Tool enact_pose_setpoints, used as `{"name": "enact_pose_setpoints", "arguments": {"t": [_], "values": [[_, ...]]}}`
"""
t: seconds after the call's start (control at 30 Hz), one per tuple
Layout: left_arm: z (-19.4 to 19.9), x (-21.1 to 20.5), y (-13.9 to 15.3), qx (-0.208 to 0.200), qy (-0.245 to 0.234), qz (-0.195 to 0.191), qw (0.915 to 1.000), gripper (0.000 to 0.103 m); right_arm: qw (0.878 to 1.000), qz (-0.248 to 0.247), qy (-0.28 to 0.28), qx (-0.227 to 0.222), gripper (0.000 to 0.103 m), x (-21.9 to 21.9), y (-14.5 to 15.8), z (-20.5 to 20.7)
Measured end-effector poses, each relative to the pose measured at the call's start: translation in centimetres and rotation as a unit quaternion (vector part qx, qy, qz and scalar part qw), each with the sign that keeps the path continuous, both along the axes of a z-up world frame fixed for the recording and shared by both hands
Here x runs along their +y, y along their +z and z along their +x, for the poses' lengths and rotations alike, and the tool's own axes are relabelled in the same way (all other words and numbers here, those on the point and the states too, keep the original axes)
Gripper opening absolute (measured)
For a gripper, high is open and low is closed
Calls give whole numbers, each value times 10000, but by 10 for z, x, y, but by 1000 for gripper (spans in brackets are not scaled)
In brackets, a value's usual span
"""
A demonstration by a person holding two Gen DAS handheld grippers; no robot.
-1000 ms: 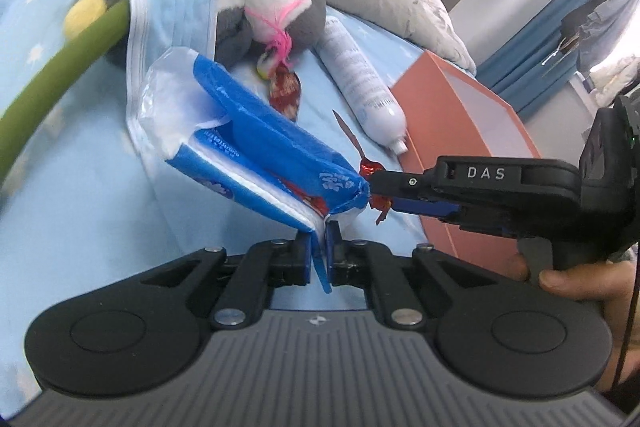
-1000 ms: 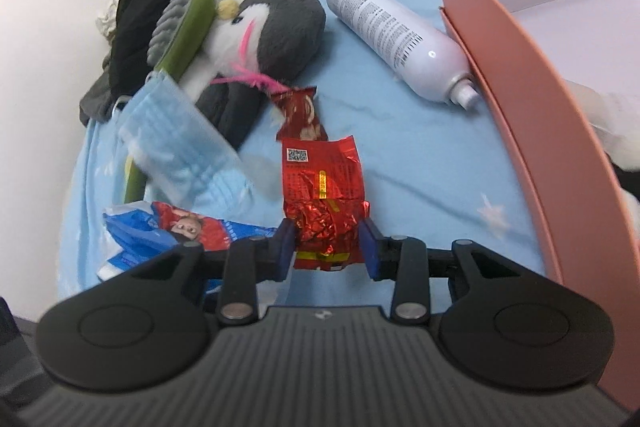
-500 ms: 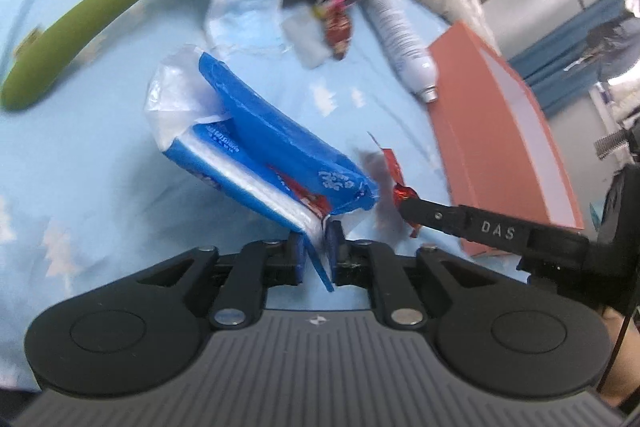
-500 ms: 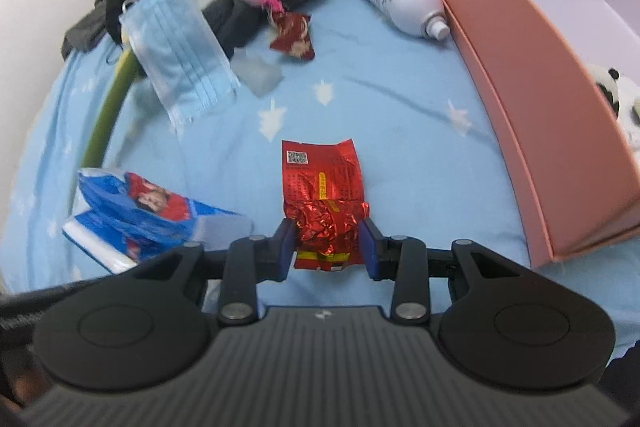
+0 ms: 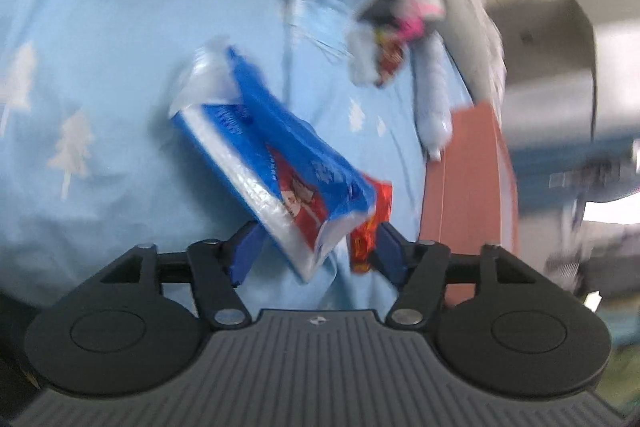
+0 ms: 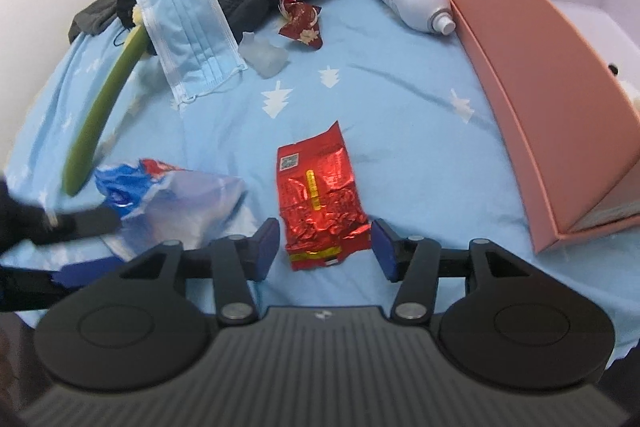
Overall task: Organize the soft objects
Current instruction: 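Lift the blue wipe pack and red foil packet off the bed with both tools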
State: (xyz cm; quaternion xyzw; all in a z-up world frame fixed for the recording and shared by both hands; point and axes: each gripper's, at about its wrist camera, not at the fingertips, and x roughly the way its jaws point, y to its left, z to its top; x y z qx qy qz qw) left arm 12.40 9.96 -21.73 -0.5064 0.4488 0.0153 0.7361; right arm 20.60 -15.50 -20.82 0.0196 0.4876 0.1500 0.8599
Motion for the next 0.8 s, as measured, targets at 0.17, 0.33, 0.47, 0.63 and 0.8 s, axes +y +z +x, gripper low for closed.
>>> {"name": "enact_pose_setpoints", "arguments": {"t": [0.17, 0.33, 0.47, 0.63, 0.8], "values": [[-5, 10, -17, 168, 890, -957, 9913, 70, 9997, -17, 215, -64, 53, -1, -3, 1], [0, 17, -27, 457, 1231, -1031, 9860, 70, 9993, -60, 353, -147, 53, 0, -4, 4], [4, 23, -34, 489, 1399, -1054, 9833, 70, 9987, -110, 483, -150, 53, 3, -8, 7], [16, 22, -40, 535, 1416, -1000, 9834, 68, 9976, -220, 630, -189, 53, 8, -14, 10], [22, 23, -46, 587, 1414, -880, 9843, 54, 9967, -283, 747, -158, 55, 12, -18, 11]]}}
